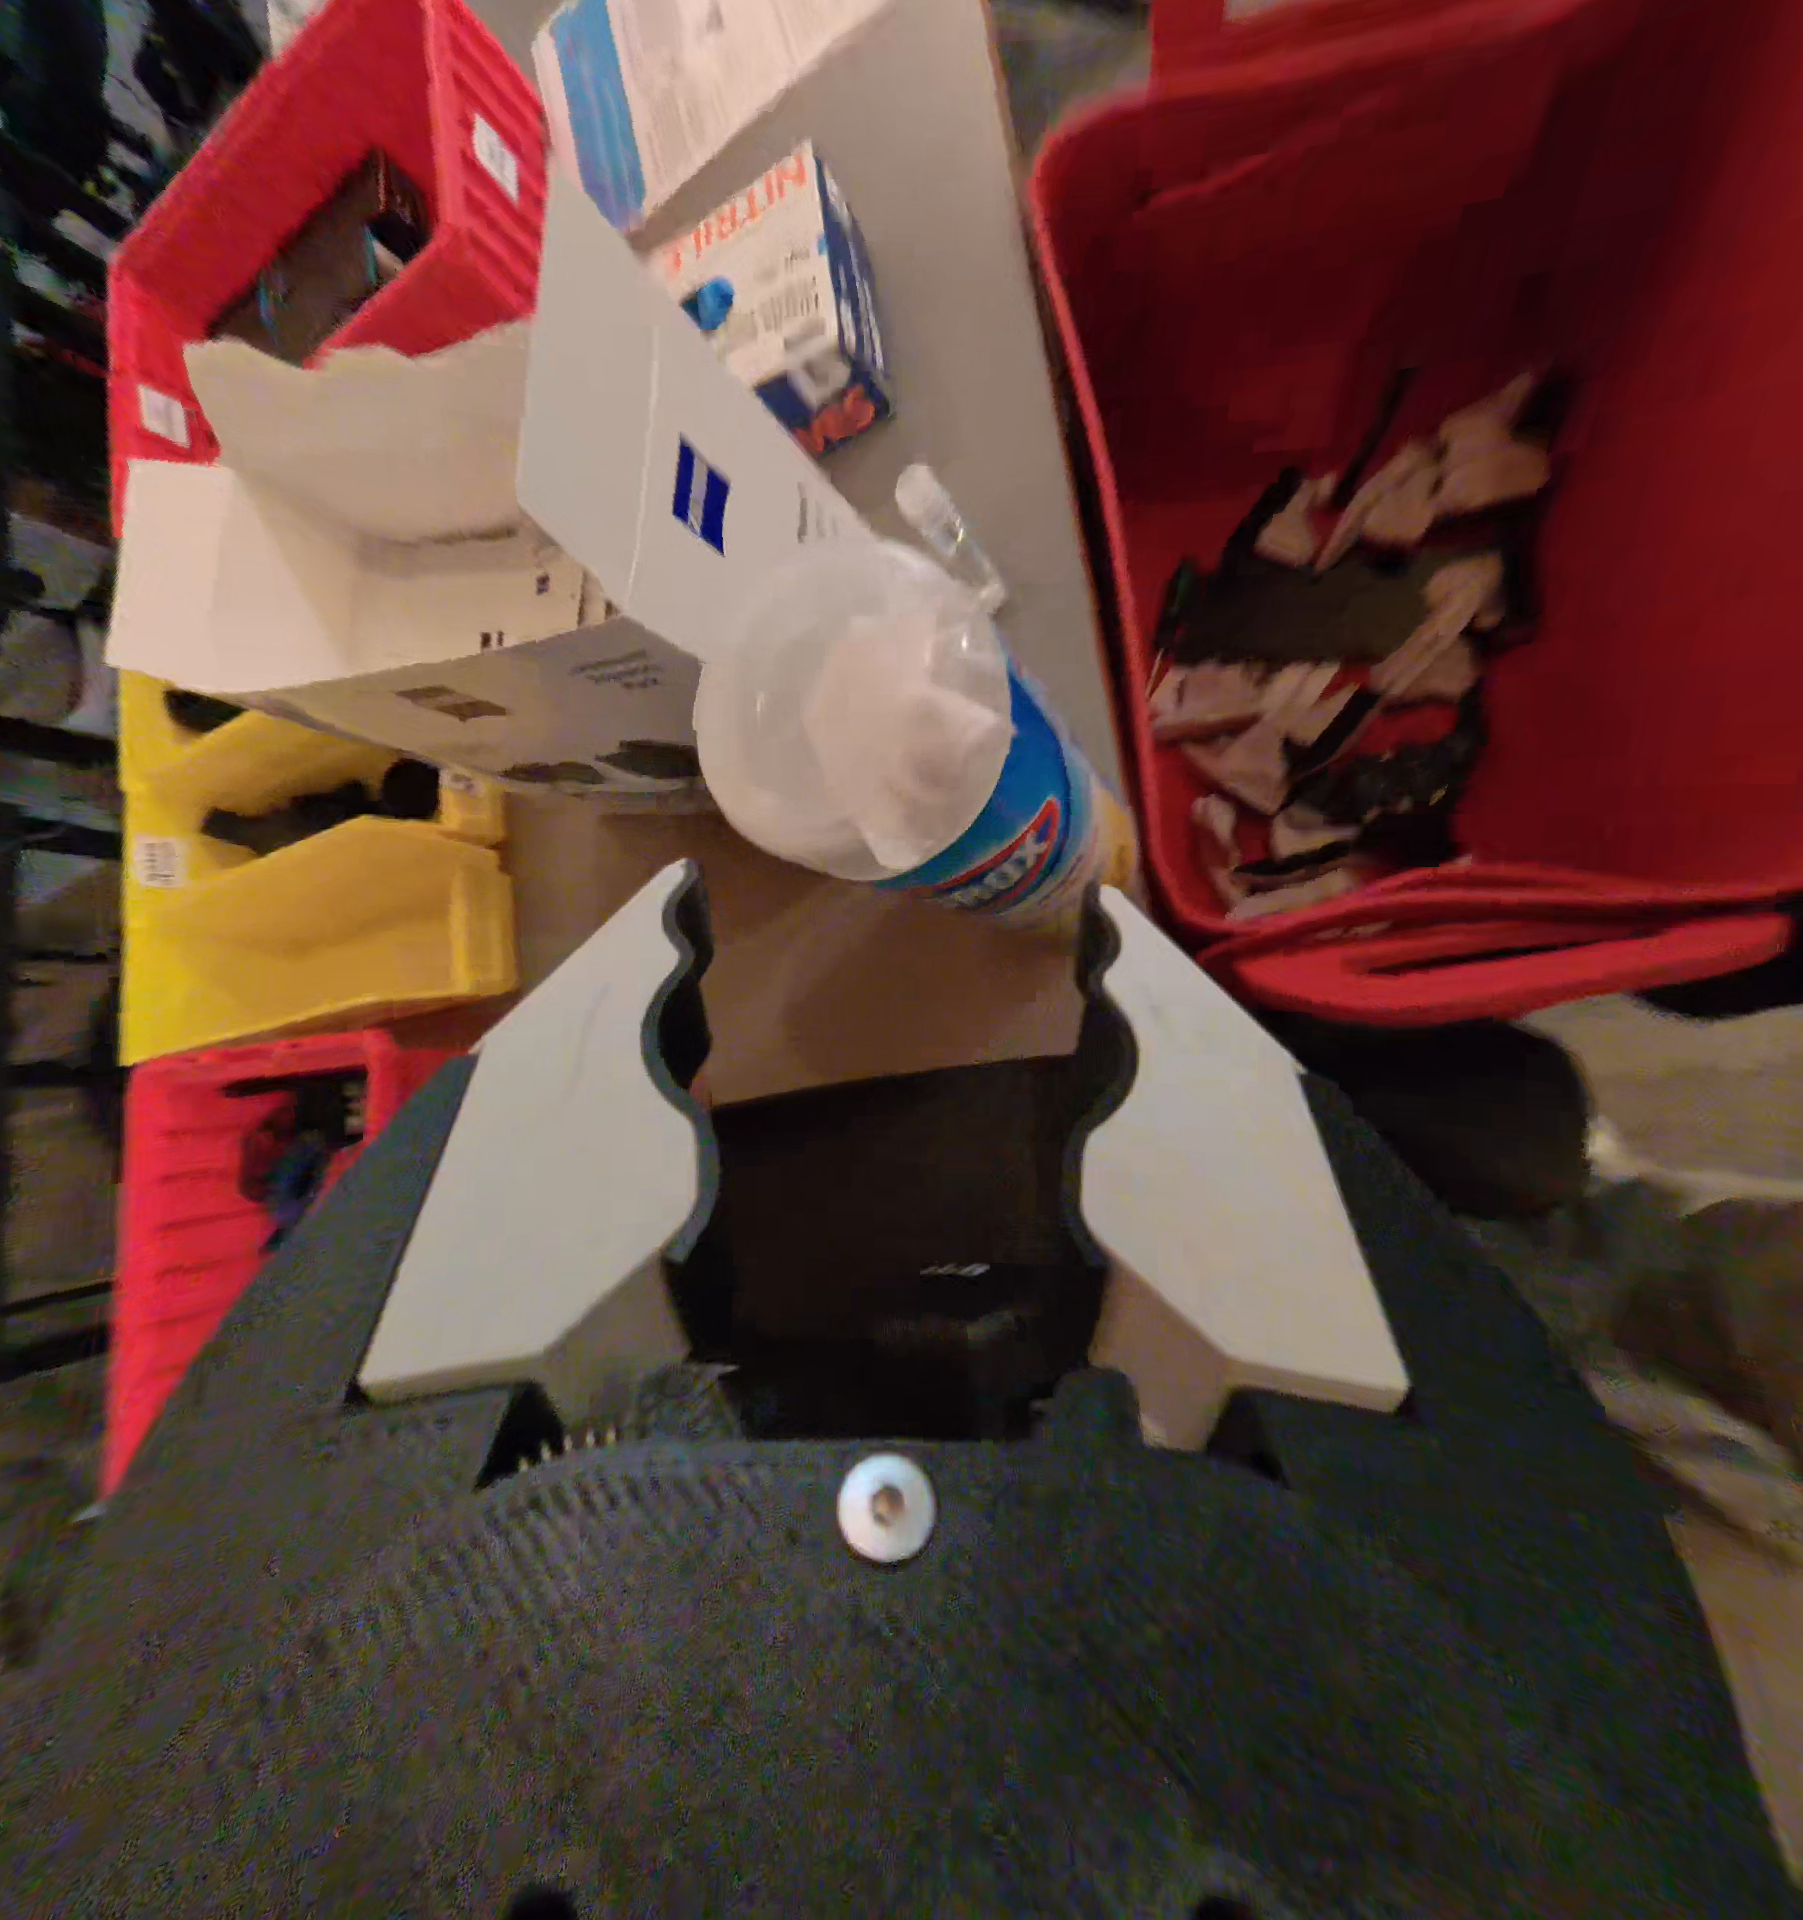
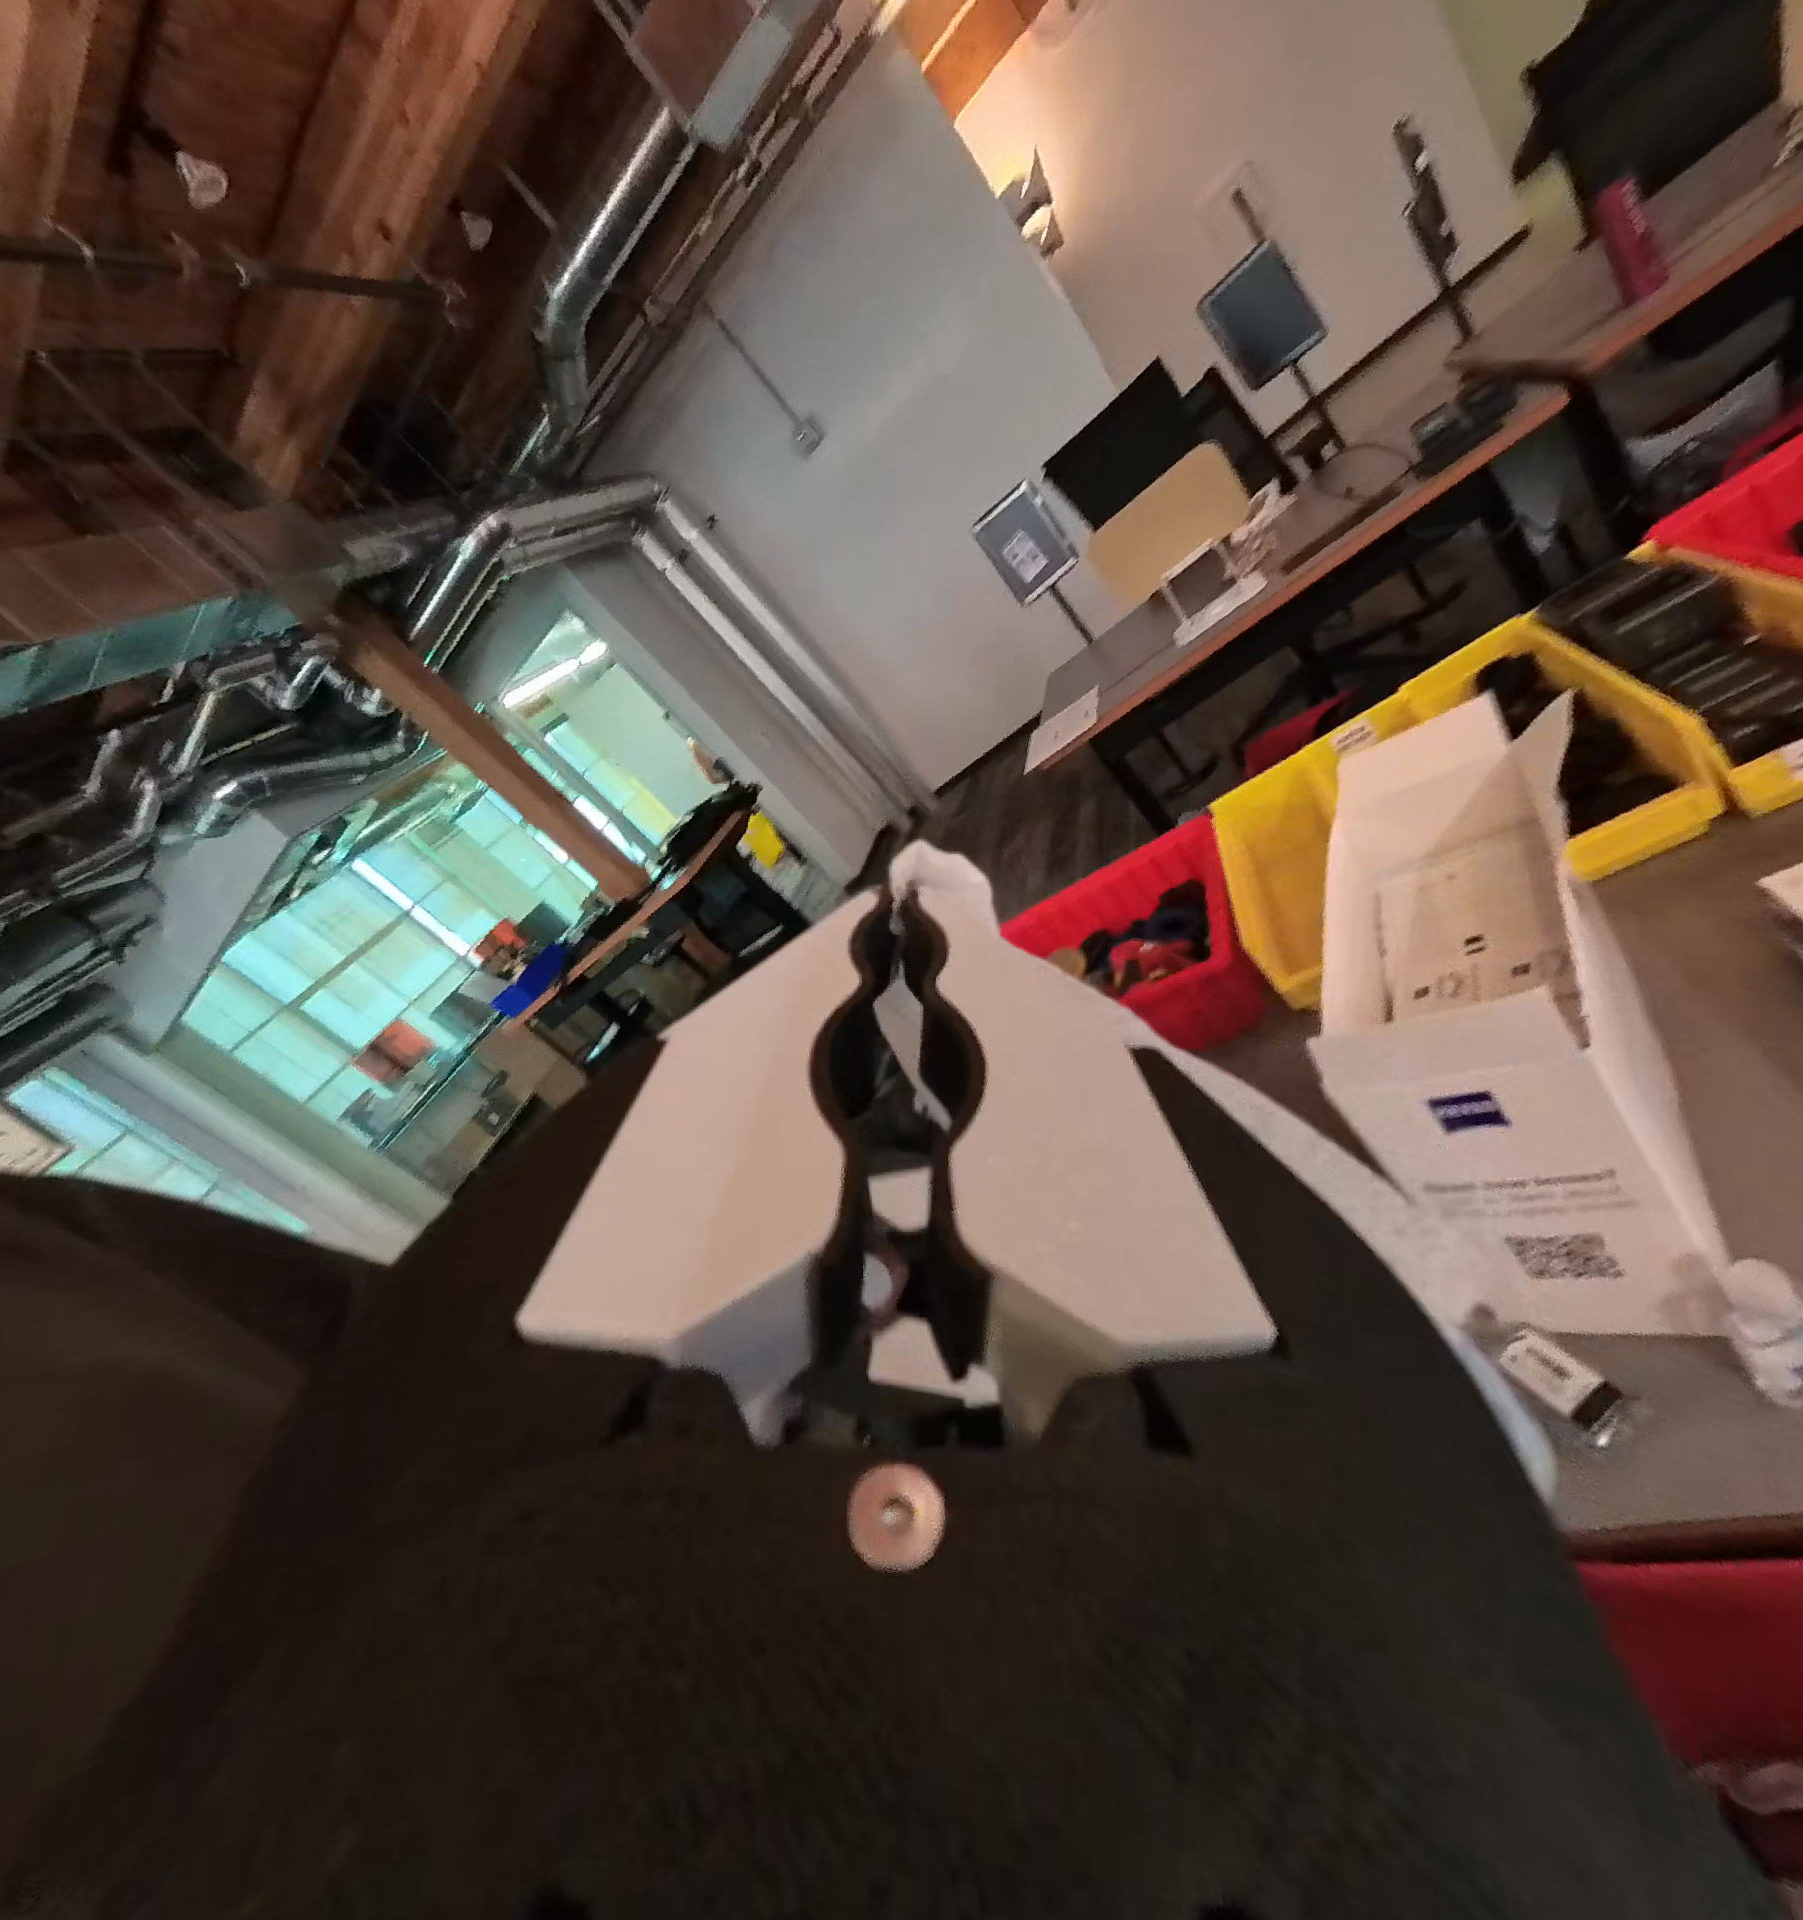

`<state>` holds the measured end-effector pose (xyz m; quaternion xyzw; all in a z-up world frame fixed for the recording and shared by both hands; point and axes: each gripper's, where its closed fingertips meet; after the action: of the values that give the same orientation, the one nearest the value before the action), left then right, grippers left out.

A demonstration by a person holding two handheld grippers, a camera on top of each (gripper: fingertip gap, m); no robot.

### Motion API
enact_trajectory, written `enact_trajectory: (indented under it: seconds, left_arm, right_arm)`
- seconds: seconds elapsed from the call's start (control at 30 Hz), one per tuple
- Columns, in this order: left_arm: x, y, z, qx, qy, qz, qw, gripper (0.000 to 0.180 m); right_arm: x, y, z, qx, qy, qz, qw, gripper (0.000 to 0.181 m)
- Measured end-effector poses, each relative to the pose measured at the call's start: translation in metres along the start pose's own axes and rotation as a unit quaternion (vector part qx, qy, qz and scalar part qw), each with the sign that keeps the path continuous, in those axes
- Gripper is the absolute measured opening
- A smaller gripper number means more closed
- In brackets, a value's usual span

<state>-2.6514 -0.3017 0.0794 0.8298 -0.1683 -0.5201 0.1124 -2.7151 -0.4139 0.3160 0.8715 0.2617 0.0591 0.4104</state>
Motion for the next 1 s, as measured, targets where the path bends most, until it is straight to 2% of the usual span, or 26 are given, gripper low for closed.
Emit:
enact_trajectory:
  seconds: [0.03, 0.23, 0.33, 0.37, 0.4, 0.43, 0.47, 0.5, 0.6, 0.73, 0.83, 1.0]
  left_arm:
    - [-0.011, 0.007, 0.001, -0.014, -0.015, 0.030, 0.999, 0.066]
    - [-0.087, 0.066, 0.015, -0.088, -0.121, 0.217, 0.965, 0.078]
    - [-0.094, 0.077, 0.008, -0.110, -0.096, 0.246, 0.958, 0.083]
    - [-0.092, 0.076, 0.004, -0.117, -0.079, 0.245, 0.959, 0.080]
    - [-0.090, 0.074, 0.001, -0.120, -0.070, 0.243, 0.960, 0.070]
    - [-0.091, 0.071, -0.002, -0.127, -0.064, 0.249, 0.958, 0.034]
    - [-0.093, 0.068, -0.006, -0.135, -0.058, 0.255, 0.956, 0.000]
    - [-0.092, 0.062, -0.011, -0.150, -0.050, 0.251, 0.955, 0.000]
    - [-0.078, 0.033, -0.031, -0.205, -0.046, 0.205, 0.956, 0.000]
    - [-0.062, 0.009, -0.063, -0.273, -0.062, 0.180, 0.943, 0.000]
    - [-0.044, 0.014, -0.069, -0.258, -0.066, 0.160, 0.951, 0.000]
    - [0.002, 0.025, -0.055, -0.191, -0.072, 0.097, 0.974, 0.000]
  right_arm:
    - [0.004, -0.008, -0.002, 0.000, 0.006, -0.018, 1.000, 0.000]
    - [0.042, -0.048, -0.021, 0.003, 0.058, -0.095, 0.994, 0.000]
    - [0.064, -0.077, -0.041, 0.015, 0.117, -0.148, 0.982, 0.000]
    - [0.071, -0.088, -0.047, 0.018, 0.134, -0.171, 0.976, 0.000]
    - [0.075, -0.097, -0.050, 0.020, 0.145, -0.187, 0.971, 0.000]
    - [0.079, -0.102, -0.050, 0.019, 0.146, -0.193, 0.970, 0.000]
    - [0.080, -0.103, -0.047, 0.018, 0.139, -0.187, 0.972, 0.008]
    - [0.079, -0.101, -0.043, 0.018, 0.129, -0.173, 0.976, 0.020]
    - [0.064, -0.092, -0.009, 0.030, 0.065, -0.111, 0.991, 0.036]
    - [0.052, -0.128, 0.073, 0.006, -0.139, -0.095, 0.986, 0.044]
    - [0.067, -0.176, 0.115, -0.053, -0.259, -0.132, 0.955, 0.057]
    - [0.114, -0.217, 0.134, -0.143, -0.317, -0.163, 0.923, 0.071]
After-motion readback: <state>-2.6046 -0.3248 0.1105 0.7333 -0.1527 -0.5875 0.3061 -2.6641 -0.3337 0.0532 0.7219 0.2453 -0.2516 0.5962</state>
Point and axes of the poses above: each gripper's, where its closed fingertips meet, x out along the fingers, y out of its top, z = x × y across the jaws, and after that the axes turned 15 degrees about -z, right-handed
